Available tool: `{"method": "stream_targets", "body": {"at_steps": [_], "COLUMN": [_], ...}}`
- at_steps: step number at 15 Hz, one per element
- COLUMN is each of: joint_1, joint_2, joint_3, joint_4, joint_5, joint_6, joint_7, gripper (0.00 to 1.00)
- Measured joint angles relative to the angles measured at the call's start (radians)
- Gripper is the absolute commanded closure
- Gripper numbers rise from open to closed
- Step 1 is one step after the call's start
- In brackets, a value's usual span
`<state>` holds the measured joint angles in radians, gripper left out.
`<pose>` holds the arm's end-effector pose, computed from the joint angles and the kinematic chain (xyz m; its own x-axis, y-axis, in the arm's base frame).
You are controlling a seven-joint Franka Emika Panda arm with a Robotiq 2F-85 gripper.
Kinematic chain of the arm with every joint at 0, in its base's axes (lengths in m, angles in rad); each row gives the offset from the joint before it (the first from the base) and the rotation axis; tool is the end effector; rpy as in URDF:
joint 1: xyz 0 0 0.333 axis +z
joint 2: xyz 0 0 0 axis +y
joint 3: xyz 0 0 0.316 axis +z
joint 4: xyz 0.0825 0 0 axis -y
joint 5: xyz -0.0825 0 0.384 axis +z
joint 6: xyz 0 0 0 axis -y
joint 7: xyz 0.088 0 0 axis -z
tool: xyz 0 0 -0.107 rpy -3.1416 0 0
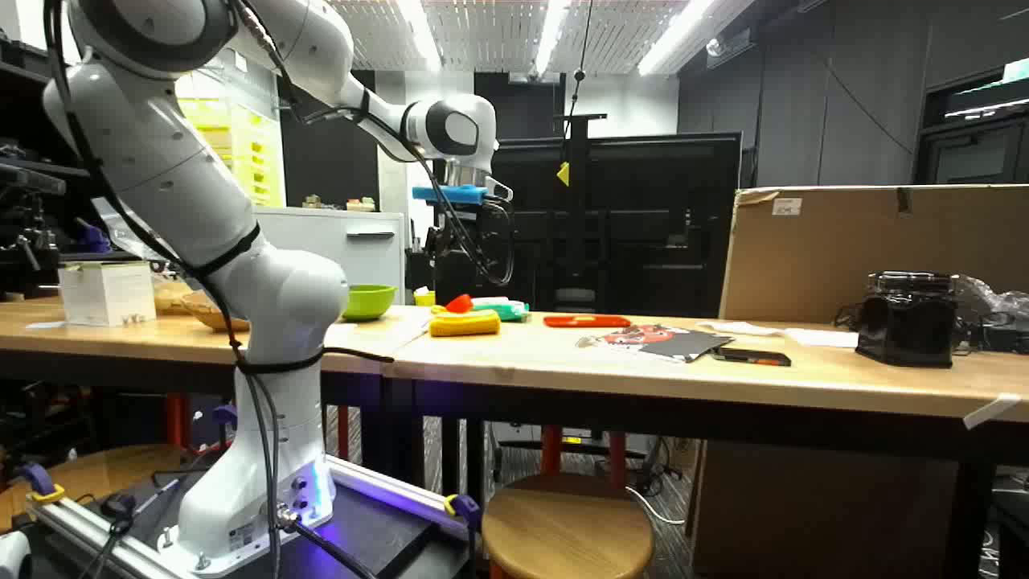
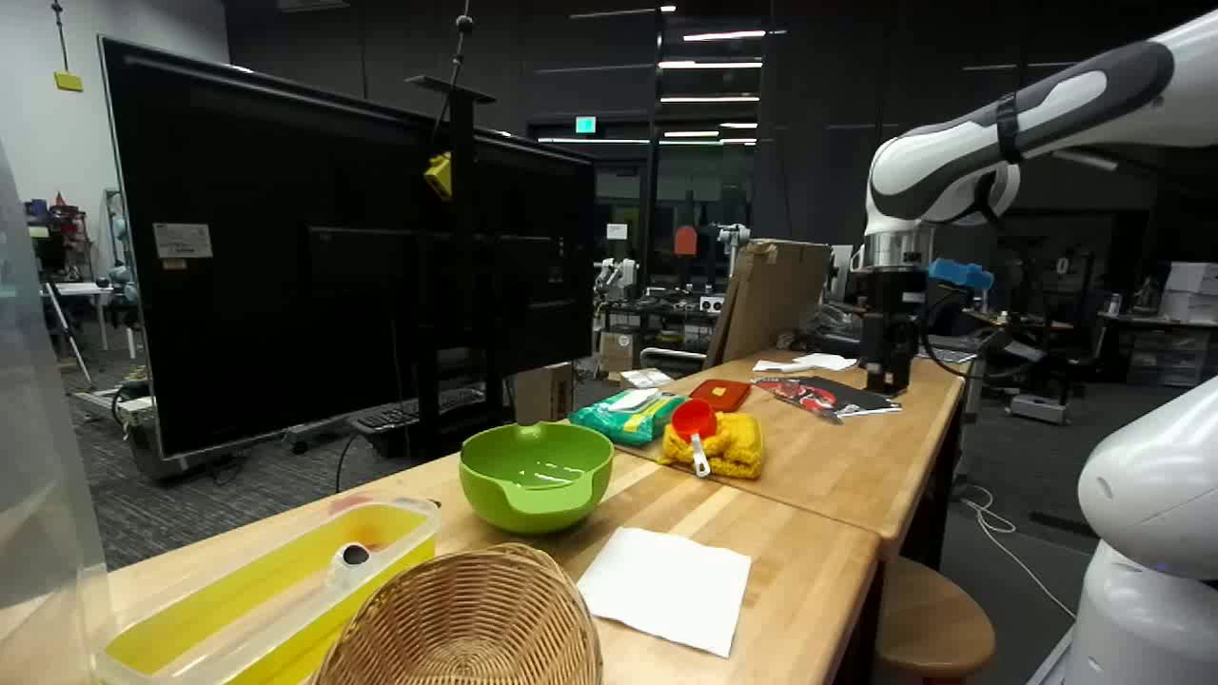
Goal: Remove the orange pot from the yellow cloth and put it on the table
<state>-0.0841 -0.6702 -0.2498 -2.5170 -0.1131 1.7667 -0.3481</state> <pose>0.3192 -0.1273 0.4849 0.9921 0.1034 -0.0708 0.0981 -0.9924 -0.0744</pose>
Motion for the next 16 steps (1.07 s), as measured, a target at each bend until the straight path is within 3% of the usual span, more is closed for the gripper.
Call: {"method": "stream_targets", "body": {"at_steps": [16], "joint_1": [0.008], "joint_2": [-0.001], "joint_3": [0.007], "joint_4": [-0.008], "joint_5": [0.0], "joint_6": [0.025], "joint_7": [-0.041], "gripper": [0.0]}}
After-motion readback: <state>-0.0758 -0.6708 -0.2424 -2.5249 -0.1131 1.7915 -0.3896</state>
